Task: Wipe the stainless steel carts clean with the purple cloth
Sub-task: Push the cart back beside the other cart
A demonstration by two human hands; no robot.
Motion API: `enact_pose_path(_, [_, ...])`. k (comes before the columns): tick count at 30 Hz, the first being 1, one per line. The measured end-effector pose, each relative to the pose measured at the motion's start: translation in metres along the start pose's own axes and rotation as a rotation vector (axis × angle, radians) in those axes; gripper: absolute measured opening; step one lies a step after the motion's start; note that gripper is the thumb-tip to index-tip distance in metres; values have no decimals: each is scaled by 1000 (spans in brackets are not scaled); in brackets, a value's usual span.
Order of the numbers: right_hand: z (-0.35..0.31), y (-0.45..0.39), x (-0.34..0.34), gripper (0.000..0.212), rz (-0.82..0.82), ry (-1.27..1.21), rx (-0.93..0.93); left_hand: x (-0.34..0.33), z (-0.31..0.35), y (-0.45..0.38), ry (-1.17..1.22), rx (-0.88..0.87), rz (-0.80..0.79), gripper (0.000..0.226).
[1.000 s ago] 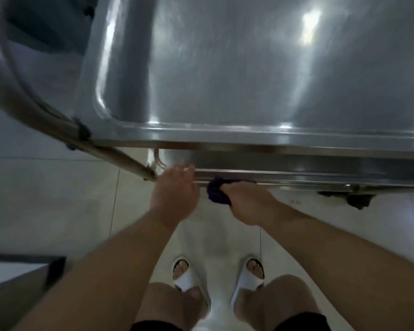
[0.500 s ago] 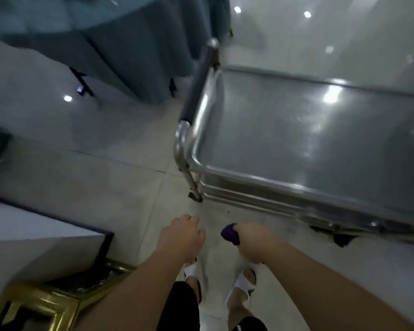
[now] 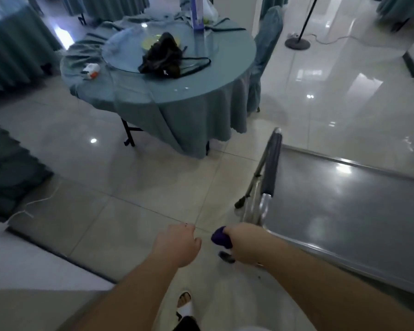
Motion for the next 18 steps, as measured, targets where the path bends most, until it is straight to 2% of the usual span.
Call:
enact_pose_path(6, [-48, -98, 84, 24, 70, 73, -39, 69, -105, -48, 17, 40, 30, 50])
enact_pose_path(9, [-64, -138, 117, 29, 59, 109, -26, 94, -139, -73, 51, 77, 30, 49])
enact_pose_path(13, [-67, -188, 158, 31, 89, 140, -4, 126, -160, -116, 71, 113, 13, 50])
enact_pose_path(18, [-32, -254, 211, 30, 121, 98, 16, 177, -159, -189, 76, 101, 30, 51])
Point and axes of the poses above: each hand's wrist, its own y-axis away from the middle knuckle, its own x-axis out of the back of the hand, z = x × y, the point moved 6 cm from there along -y, towards the middle knuckle, and after that the axes turned 15 degrees about x, right-handed, at the moved point
